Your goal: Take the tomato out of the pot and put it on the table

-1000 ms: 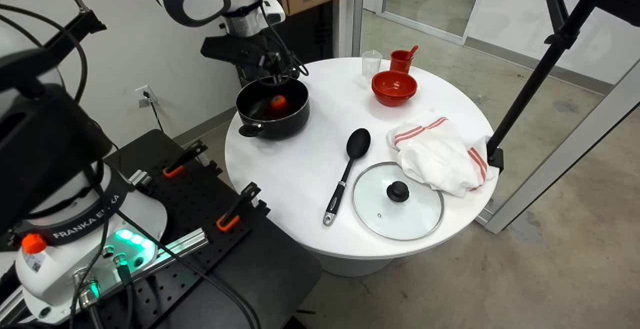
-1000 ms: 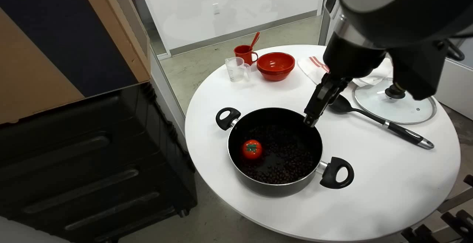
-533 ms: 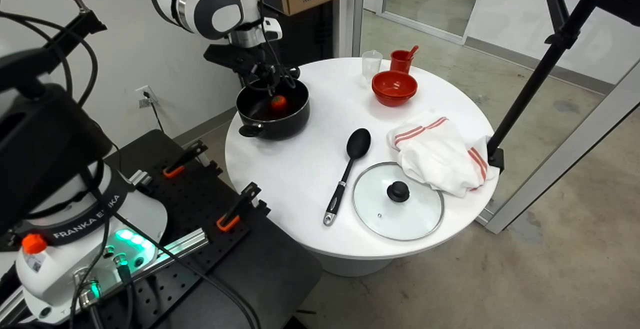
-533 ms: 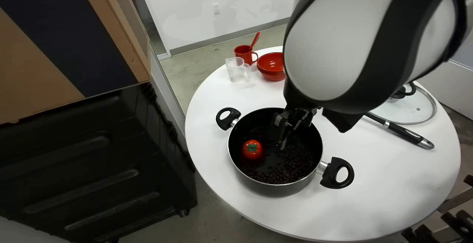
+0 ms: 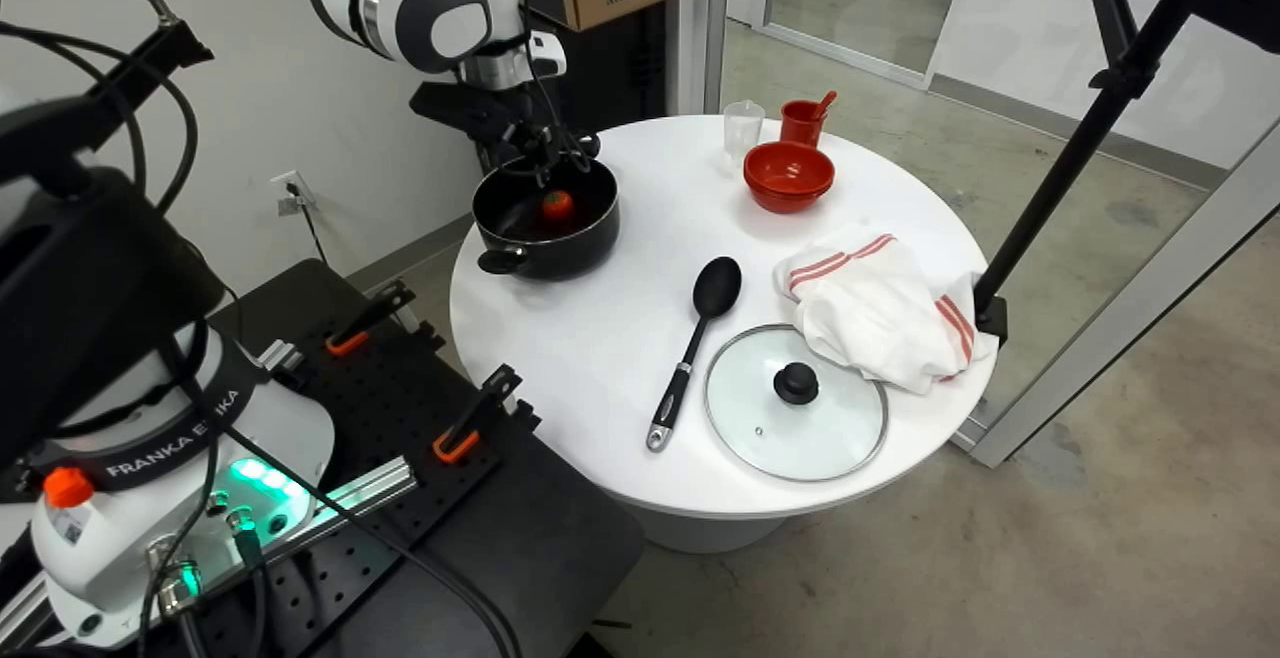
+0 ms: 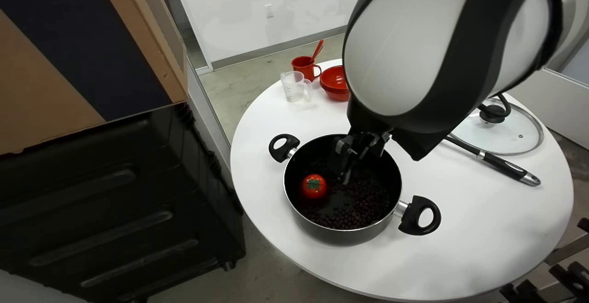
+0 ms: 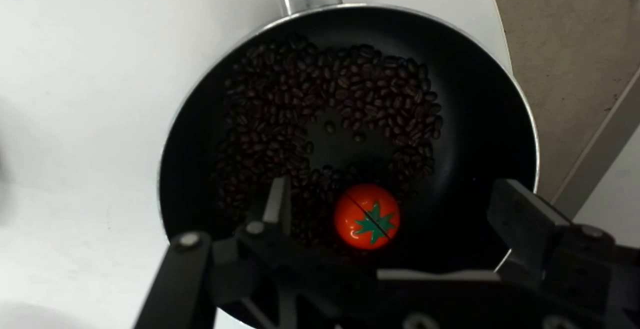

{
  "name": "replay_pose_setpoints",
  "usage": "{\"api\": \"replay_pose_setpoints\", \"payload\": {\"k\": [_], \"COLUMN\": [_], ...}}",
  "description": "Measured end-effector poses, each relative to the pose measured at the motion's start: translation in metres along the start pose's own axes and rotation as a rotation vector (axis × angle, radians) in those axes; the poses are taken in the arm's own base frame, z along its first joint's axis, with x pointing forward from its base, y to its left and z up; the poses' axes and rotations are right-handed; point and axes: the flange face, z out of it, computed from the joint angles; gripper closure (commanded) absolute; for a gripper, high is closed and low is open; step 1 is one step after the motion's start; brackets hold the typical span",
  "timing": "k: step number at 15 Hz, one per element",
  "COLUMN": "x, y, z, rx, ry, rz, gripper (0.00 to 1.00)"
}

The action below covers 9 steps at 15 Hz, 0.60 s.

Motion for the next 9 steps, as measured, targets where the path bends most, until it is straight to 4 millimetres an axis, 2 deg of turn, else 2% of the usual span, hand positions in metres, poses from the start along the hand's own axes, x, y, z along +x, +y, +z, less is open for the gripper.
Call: {"api": "replay_pose_setpoints", "payload": {"k": [4, 9], "x": [0.001, 0.019], "y": [0.000, 0.000], "z": [0.006, 0.032], "rx": [0.003, -0.012], "ry": [-0.012, -0.062], "rz": [0.003, -0.067], "gripper": [0.00, 0.00]}}
